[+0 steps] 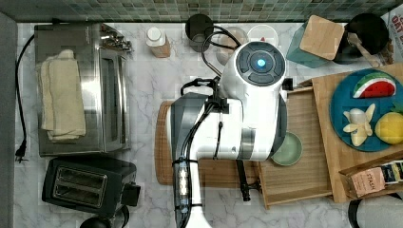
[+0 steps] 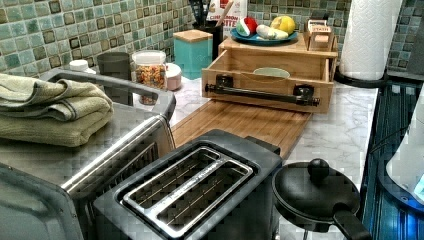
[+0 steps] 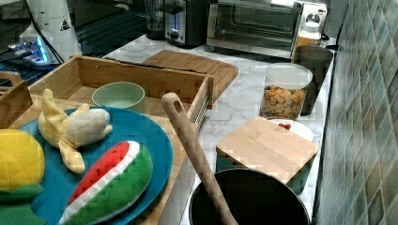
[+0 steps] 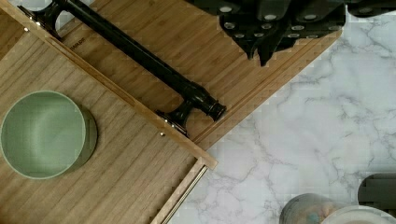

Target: Close the drawer.

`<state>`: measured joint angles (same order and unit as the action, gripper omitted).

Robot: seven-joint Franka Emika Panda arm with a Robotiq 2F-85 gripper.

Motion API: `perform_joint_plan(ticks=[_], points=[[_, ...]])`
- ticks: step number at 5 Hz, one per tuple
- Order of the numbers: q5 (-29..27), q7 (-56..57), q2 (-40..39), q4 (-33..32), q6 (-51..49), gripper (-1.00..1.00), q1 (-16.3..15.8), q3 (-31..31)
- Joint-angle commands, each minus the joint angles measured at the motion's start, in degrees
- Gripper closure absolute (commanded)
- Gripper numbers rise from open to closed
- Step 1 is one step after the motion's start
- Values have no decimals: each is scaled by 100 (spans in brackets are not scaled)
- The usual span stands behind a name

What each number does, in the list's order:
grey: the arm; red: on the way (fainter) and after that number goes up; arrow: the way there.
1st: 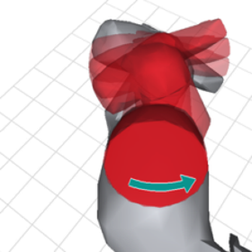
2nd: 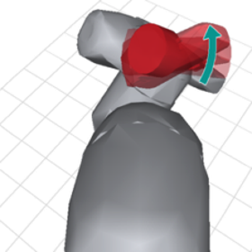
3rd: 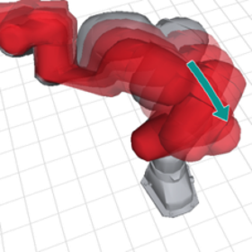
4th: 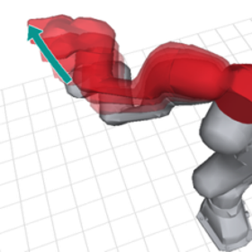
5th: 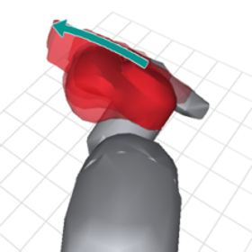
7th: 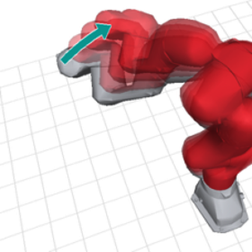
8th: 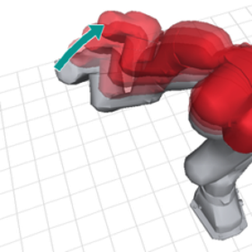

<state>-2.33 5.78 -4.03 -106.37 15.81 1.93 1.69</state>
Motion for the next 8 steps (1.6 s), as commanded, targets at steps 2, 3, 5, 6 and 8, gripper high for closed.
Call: perform_joint_plan(ticks=[2,3,5,6,8], points=[[-12,1,0,-3,0,100,19,15],[305,750,270,-582,544,100,-82,-100],[-231,2486,707,-1403,1185,100,-152,-261],[-326,3057,758,-1546,1121,100,-243,-338],[-37,3322,1132,-2285,1857,100,-468,-514]])
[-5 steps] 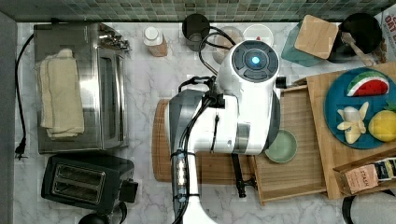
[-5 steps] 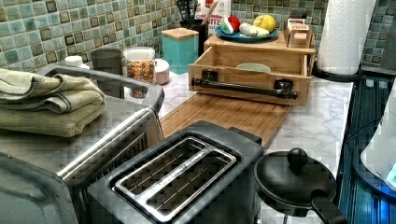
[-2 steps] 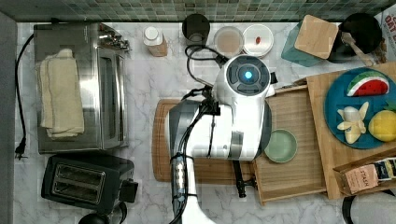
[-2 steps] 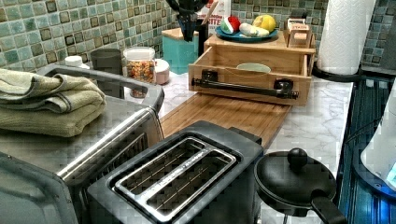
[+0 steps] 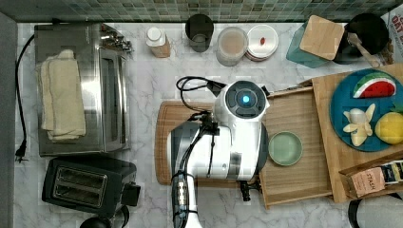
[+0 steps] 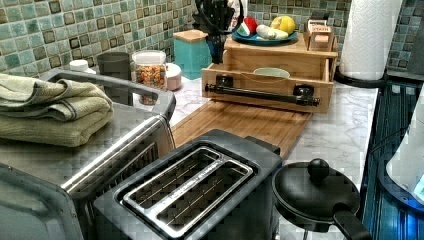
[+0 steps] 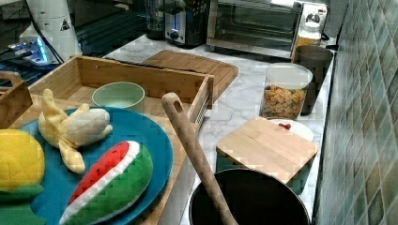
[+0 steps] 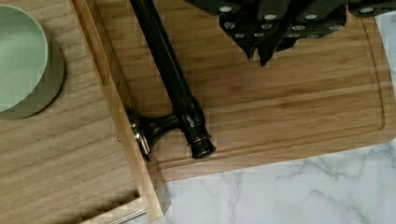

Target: Close the drawer.

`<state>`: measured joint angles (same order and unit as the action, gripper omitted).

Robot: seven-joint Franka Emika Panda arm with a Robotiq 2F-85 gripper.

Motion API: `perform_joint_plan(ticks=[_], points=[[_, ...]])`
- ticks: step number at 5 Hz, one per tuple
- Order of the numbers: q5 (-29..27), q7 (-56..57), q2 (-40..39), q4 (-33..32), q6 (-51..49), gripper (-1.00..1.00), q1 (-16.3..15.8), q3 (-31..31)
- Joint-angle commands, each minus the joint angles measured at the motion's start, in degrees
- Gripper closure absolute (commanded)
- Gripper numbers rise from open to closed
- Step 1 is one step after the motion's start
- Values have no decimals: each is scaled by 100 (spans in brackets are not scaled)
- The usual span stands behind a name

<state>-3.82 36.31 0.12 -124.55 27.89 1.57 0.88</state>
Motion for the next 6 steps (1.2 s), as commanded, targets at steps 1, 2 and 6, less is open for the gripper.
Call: perform_joint_plan(ticks=[1,2,6], points=[[271,331,701,-516,552,100,-439,-518],[787,514,777,-977,1198,100,-455,-595],[858,1405,142,-1174,1212,100,-337,-344]])
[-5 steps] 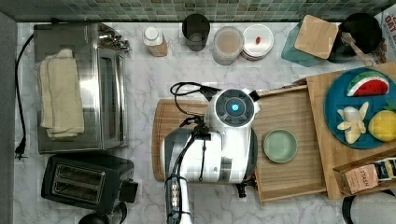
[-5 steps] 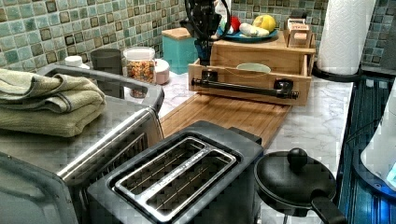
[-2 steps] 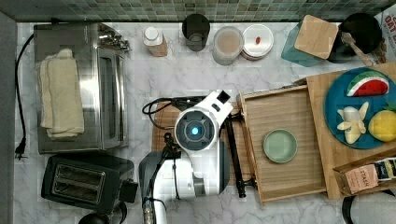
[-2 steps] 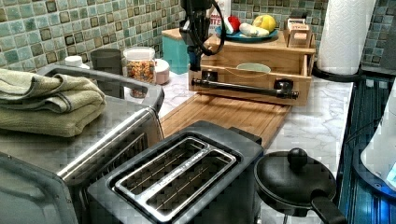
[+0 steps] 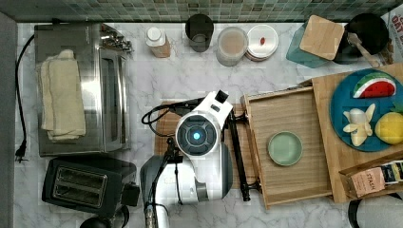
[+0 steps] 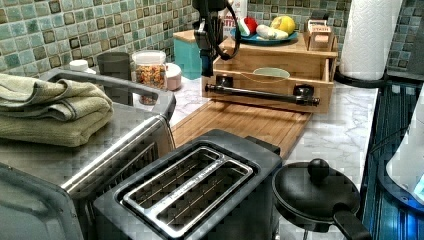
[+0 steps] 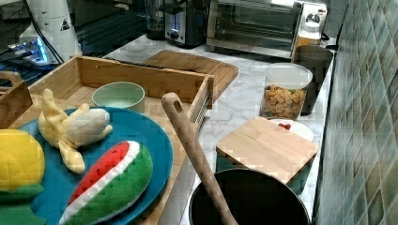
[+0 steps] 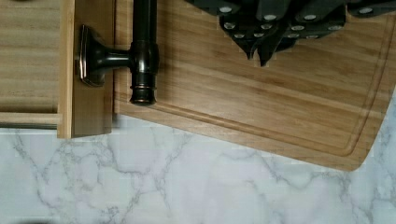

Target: Close the drawer.

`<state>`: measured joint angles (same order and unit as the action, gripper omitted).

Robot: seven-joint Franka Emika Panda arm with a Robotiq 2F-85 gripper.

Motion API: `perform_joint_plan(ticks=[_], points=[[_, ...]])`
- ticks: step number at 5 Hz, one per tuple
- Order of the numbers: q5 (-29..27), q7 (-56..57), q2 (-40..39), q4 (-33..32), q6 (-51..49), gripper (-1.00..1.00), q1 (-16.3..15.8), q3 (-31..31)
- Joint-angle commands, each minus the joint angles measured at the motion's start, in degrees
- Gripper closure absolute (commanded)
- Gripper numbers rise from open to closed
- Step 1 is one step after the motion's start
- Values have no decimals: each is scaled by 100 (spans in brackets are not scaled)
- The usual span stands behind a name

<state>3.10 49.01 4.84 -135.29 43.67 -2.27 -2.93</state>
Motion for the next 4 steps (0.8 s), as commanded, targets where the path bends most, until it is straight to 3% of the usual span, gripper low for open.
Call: perform_joint_plan(ticks=[1,4], points=[[50,44,-339,-492,205,100,-5,26],[-42,448,-513,-775,373,100,118,139]])
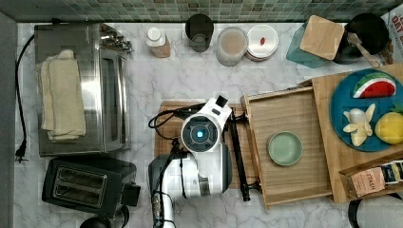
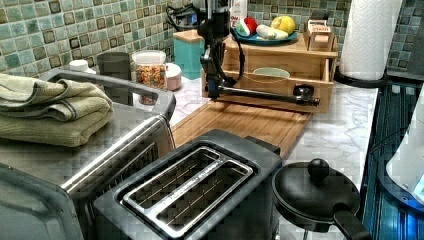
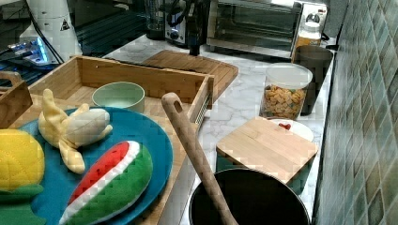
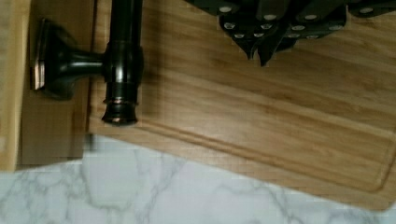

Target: Close the drawer.

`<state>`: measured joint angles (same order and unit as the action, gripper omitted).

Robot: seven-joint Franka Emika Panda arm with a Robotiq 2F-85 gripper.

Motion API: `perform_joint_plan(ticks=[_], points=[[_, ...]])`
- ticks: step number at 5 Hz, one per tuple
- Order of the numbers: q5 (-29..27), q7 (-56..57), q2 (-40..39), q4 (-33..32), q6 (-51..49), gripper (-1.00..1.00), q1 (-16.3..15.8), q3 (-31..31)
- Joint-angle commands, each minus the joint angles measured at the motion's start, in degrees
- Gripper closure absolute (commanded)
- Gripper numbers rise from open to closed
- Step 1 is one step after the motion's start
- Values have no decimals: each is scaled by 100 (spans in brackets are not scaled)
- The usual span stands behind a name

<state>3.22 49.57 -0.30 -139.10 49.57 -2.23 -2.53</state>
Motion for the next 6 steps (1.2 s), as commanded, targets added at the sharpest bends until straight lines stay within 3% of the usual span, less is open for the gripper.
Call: perform_joint_plan(ticks=[1,3,6], points=[[-80,558,-164,-211,-536,100,208,182],[53,922,-80,-440,-242,100,475,306],[-27,1112,-29,-222,-363,100,787,410]])
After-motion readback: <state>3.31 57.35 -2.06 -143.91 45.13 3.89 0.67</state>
